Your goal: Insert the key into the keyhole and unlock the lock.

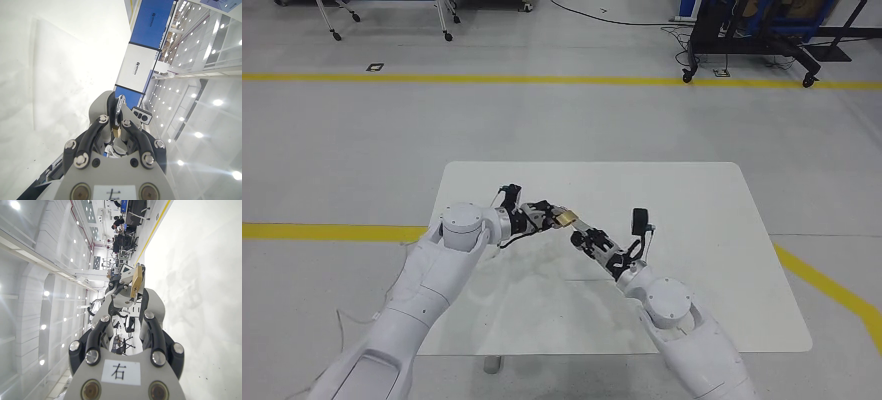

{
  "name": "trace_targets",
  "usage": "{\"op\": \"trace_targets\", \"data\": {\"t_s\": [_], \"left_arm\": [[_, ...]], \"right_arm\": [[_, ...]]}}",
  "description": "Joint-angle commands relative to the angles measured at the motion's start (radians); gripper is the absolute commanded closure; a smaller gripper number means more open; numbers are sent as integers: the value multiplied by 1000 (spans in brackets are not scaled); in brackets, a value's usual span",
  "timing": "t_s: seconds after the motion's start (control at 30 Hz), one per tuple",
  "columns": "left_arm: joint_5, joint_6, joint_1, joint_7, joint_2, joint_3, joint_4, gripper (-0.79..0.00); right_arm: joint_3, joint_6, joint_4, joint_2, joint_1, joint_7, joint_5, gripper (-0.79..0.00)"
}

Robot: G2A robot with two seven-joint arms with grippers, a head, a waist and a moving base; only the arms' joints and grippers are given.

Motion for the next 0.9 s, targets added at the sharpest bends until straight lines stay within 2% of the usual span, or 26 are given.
{"op": "trace_targets", "data": {"t_s": [0.0,0.17,0.2,0.23,0.5,0.53,0.6,0.63,0.67,0.87], "left_arm": [[-23,1,-6,-18,-3,-2,17,0],[-29,-8,-23,-30,-8,2,51,0],[-25,-9,-26,-31,-9,5,55,0],[-20,-11,-29,-31,-10,7,58,0],[5,-29,-40,-25,-16,23,56,0],[7,-29,-40,-25,-17,24,54,0],[9,-27,-41,-25,-17,25,53,0],[7,-24,-41,-27,-18,24,54,0],[2,-18,-43,-30,-18,23,59,0],[-37,66,-70,-56,-25,22,119,0]], "right_arm": [[2,10,5,0,5,6,6,-222],[1,26,14,-1,17,16,17,-151],[1,29,17,-1,21,17,18,-43],[1,32,19,-1,24,17,19,0],[-9,62,42,-6,56,16,28,0],[-10,66,45,-6,60,14,30,-191],[-12,67,47,-7,66,11,34,-428],[-11,65,46,-8,67,11,37,-643],[-7,60,42,-8,66,10,41,-785],[11,43,23,-5,52,1,37,-785]]}}
